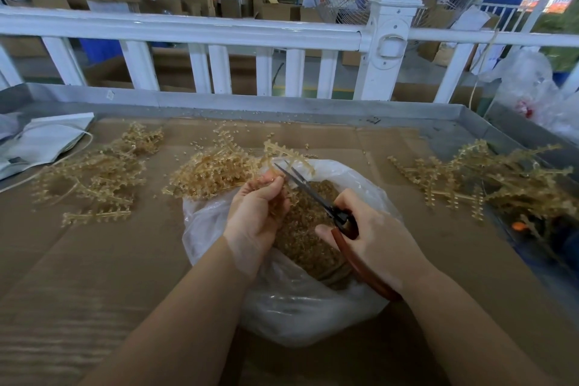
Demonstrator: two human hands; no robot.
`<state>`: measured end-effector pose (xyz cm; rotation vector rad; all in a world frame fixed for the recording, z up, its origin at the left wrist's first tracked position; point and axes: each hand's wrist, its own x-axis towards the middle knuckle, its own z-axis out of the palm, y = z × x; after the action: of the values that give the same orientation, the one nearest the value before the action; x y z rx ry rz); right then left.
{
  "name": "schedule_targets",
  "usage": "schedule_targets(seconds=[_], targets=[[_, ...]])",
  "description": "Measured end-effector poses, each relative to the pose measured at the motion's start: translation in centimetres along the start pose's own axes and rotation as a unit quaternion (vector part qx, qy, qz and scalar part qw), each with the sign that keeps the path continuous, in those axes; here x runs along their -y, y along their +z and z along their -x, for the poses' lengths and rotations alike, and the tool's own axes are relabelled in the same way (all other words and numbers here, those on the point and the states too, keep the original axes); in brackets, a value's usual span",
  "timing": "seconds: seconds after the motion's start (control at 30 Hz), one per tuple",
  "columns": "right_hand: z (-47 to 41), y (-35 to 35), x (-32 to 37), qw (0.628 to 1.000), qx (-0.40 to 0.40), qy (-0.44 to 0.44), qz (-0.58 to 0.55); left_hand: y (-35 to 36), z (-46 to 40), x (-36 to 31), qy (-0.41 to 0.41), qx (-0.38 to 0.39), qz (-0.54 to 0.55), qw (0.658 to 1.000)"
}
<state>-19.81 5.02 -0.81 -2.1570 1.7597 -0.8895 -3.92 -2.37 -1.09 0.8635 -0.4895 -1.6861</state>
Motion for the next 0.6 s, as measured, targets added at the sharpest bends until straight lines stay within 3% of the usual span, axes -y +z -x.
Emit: schedule_targets(seconds=[0.2, 0.43, 0.6], targets=[[-0.1, -0.8, 0.3, 0.997, -0.058, 0.031, -0.045, 0.1, 0.2, 0.0, 0.012, -0.006, -0.037, 0.999], [-0.6, -1.9, 0.7, 0.994, 0.065, 0.066, -0.063, 0.1, 0.0, 0.3, 0.038, -0.040, -0.048, 0.997], [-1.1, -2.3, 0.9, 0.988, 0.109, 0.112, -0.014, 0.3, 0.0, 0.1, 0.024, -0.062, -0.021, 0.998]])
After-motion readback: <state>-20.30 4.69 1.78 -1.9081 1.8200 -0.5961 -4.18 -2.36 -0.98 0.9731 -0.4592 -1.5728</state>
